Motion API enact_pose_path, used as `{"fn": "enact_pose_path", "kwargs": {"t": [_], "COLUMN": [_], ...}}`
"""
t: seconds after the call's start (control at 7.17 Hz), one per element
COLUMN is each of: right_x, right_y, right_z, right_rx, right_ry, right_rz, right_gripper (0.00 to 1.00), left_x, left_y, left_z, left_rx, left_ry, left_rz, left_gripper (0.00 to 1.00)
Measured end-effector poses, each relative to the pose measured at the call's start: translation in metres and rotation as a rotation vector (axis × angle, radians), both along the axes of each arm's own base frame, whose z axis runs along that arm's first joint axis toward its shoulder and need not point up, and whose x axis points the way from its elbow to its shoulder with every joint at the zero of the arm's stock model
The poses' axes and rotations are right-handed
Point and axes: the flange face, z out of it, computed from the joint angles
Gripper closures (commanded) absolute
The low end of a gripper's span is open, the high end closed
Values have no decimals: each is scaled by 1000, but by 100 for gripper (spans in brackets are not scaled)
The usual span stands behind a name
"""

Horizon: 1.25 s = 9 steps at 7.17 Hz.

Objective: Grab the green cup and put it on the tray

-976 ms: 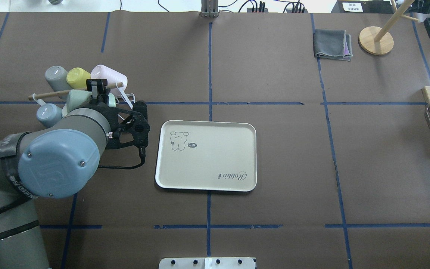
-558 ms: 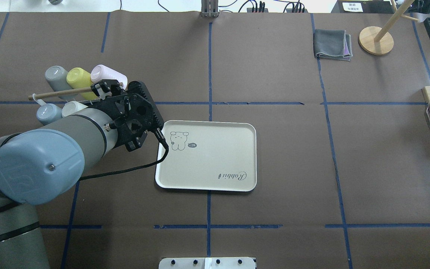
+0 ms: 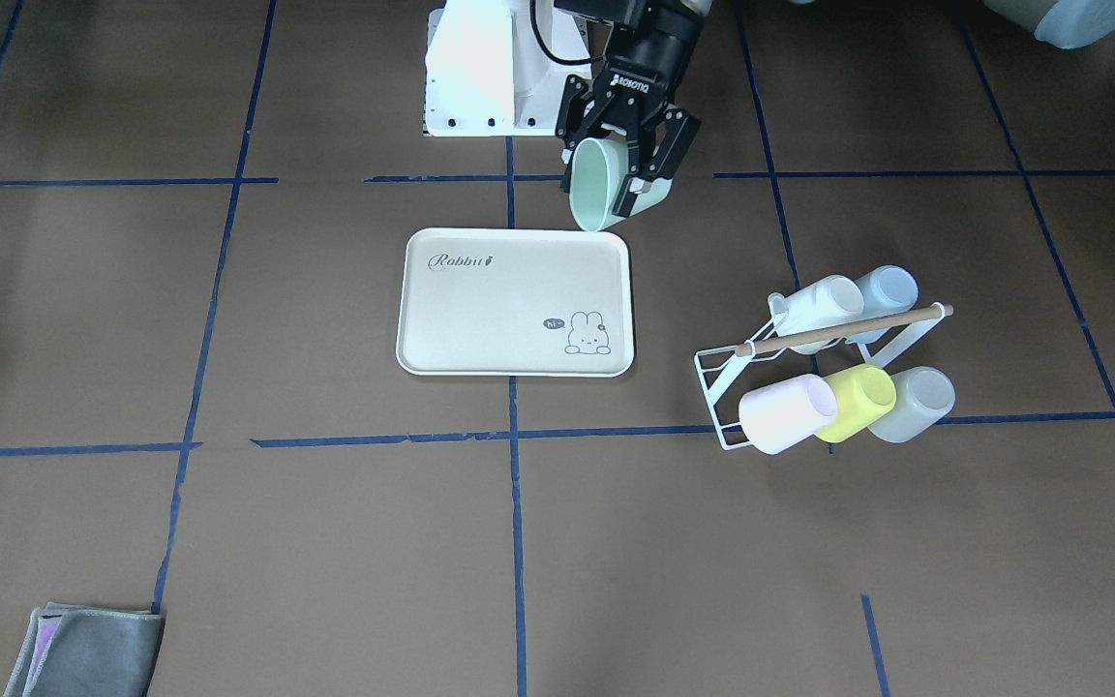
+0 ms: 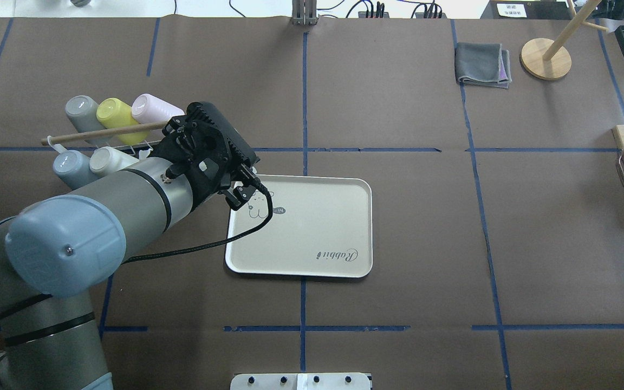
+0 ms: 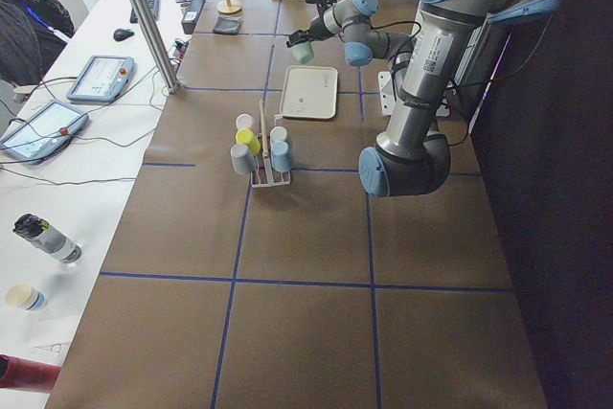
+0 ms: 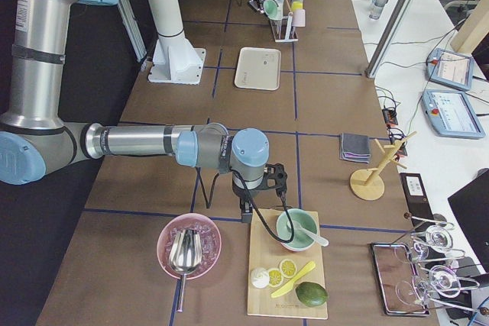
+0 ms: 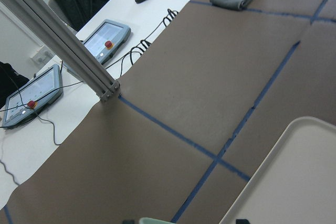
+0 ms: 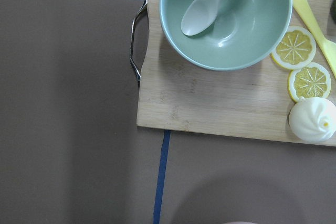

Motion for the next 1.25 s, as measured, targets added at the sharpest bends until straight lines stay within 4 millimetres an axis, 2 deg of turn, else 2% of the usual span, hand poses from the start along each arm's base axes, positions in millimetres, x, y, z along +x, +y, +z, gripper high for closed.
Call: {"fn": "enact_pose_path", "kwargs": {"t": [0.28, 0.42, 0.98, 1.25], "right_x": [0, 0, 0, 0], "right_y": [0, 0, 0, 0], "right_z": [0, 0, 1, 1], "right_rx": [1, 1, -2, -3], "right_ry": [0, 0, 0, 0], "right_rz": [0, 0, 0, 0], "right_gripper": [0, 0, 0, 0], "left_x": [25, 40, 105, 131], "left_y": [-8, -9, -2, 5], "left_z": [19, 34, 93, 113], "left_rx": [39, 48, 40, 26], "left_ry": [179, 210, 192, 169], "left_rz": [1, 9, 53, 74], "left_gripper": [36, 36, 33, 33]}}
